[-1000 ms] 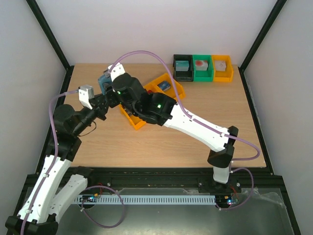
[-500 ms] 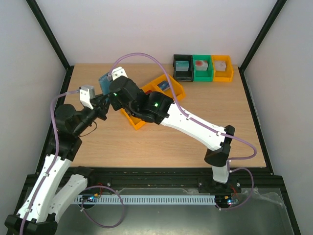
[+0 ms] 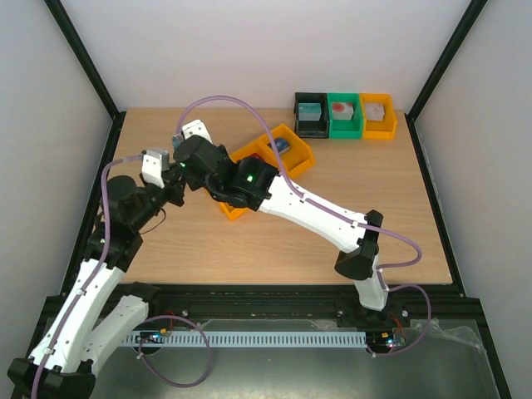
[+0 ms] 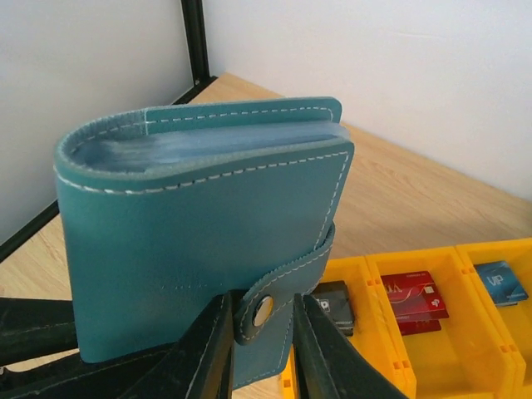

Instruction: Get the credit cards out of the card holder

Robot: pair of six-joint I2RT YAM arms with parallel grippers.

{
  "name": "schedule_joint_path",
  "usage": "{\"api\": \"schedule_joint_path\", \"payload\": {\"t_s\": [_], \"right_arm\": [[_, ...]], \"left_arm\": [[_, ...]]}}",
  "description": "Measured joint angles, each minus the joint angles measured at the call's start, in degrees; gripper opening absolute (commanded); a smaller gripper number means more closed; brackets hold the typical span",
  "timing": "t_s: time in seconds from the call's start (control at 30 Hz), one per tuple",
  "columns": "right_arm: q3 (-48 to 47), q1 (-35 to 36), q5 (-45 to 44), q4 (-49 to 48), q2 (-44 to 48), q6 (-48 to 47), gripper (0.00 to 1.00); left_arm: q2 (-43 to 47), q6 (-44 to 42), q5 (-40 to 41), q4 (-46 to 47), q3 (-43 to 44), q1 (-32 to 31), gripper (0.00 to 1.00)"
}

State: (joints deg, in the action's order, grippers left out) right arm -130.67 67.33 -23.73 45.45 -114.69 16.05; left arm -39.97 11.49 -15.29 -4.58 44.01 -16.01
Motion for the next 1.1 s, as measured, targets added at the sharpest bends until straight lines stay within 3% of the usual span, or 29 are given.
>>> {"api": "schedule_joint_path", "payload": {"t_s": [0.13,0.3,0.5,0.6,0.83,0.93,1.0,1.1], "right_arm": [[-0.37,-0.66,1.86,0.74,-0.92,1.33,0.17],[-0.96,-2.43,7.69,1.2,-1.84,4.94,0.02],[-0.26,-5.01,13.53,2.21,-1.9,8.09,0.02],[5.22,-7.32,13.75,1.11,0.28,8.44,0.02],[28.65,-28.24,8.76,-2.27,6.73,6.62,0.02],[36.44,-34.75,11.74,-3.15,12.26,2.73,0.02],[38.23,-35.45,14.25,-3.5,16.76,-0.02,0.05],[37.7,-34.21,22.82,-5.46,24.37,-5.14,0.3]], "left_arm": [[0.02,-3.02,2.54,0.15,-1.07,-0.92,0.02],[0.04,-6.47,5.73,1.81,-2.93,-1.81,0.02],[0.07,-10.95,8.39,4.37,-5.46,-3.15,0.02],[0.48,-13.75,7.89,4.66,-6.19,-3.93,0.02],[5.49,-21.57,5.46,9.03,-6.14,-5.84,0.02],[5.51,-22.67,5.38,8.83,-6.14,-5.81,0.02],[5.27,-22.12,4.55,8.15,-6.14,-5.57,0.02],[4.31,-18.56,0.26,6.69,-5.64,-4.83,0.02]]}}
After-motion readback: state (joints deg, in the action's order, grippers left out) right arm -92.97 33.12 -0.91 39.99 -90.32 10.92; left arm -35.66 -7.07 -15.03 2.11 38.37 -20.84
